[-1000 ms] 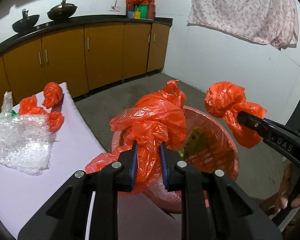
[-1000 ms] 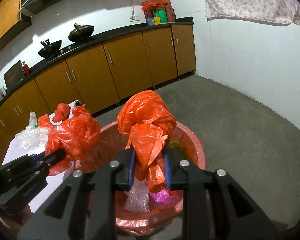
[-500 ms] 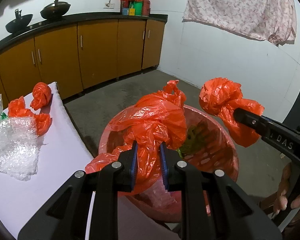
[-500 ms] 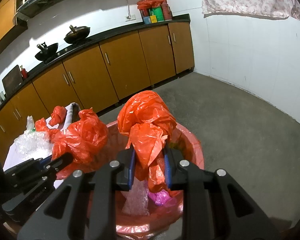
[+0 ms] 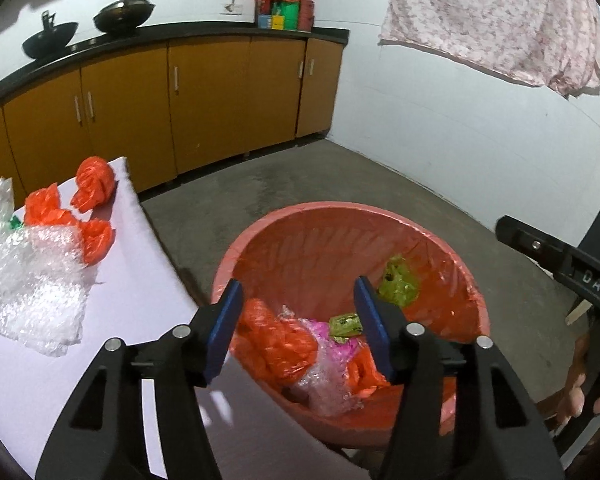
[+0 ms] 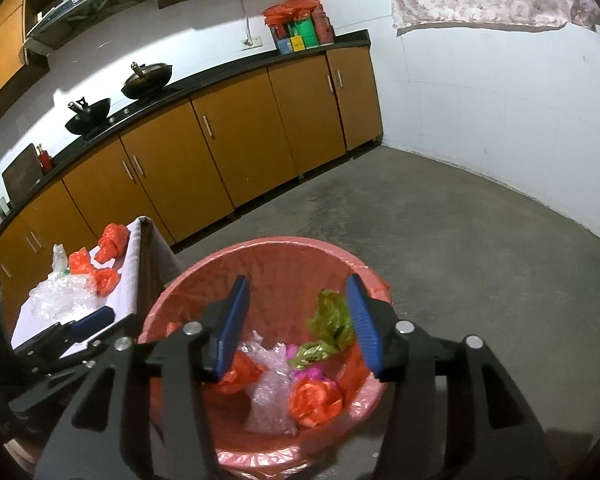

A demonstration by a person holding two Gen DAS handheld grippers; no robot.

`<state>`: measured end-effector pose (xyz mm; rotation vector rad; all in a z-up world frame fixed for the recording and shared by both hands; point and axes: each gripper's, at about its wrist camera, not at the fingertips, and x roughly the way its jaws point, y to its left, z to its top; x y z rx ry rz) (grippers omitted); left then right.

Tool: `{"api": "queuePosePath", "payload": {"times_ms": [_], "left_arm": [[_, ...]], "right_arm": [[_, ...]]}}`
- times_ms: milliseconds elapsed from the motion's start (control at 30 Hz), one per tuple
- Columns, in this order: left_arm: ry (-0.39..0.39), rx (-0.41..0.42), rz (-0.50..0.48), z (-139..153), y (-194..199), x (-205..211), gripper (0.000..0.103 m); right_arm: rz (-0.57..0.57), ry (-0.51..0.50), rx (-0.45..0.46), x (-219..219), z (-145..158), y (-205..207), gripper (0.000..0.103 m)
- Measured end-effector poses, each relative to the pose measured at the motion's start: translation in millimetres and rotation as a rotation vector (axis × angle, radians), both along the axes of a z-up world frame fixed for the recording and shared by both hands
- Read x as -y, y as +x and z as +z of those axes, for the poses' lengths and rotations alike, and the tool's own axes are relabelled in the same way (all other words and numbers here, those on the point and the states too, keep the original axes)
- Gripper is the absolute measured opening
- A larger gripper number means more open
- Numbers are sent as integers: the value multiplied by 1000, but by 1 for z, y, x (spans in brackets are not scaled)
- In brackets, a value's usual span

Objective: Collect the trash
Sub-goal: 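Open both tools to drop the orange bags into the wastebasket, then move both tools back over the table toward the bubble wrap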

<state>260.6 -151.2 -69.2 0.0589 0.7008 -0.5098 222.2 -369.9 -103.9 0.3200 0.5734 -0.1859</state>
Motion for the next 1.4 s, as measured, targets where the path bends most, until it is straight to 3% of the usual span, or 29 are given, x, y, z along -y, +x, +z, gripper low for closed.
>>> {"api": "queuePosePath", "payload": {"times_ms": [433, 633, 800, 1000, 1100, 1400], "left_arm": [[6, 0, 81, -2, -2, -34, 68], [7, 11, 159, 0, -3, -70, 72], [31, 32, 274, -2, -9, -127, 75], [52, 24, 481, -8, -17, -220, 78], [64, 24, 587, -10, -21, -268, 80], [105, 55, 734, -14, -30, -350, 88]], "right_arm": [[60, -32, -3, -25, 3, 3, 57], [111, -44, -4, -44, 6, 8, 58], [174, -53, -2, -70, 10, 17, 58], [298, -56, -8, -128, 9, 38, 58], [380, -61, -11, -171, 7, 54, 66], [508, -21, -38, -274, -3, 110, 79]]}}
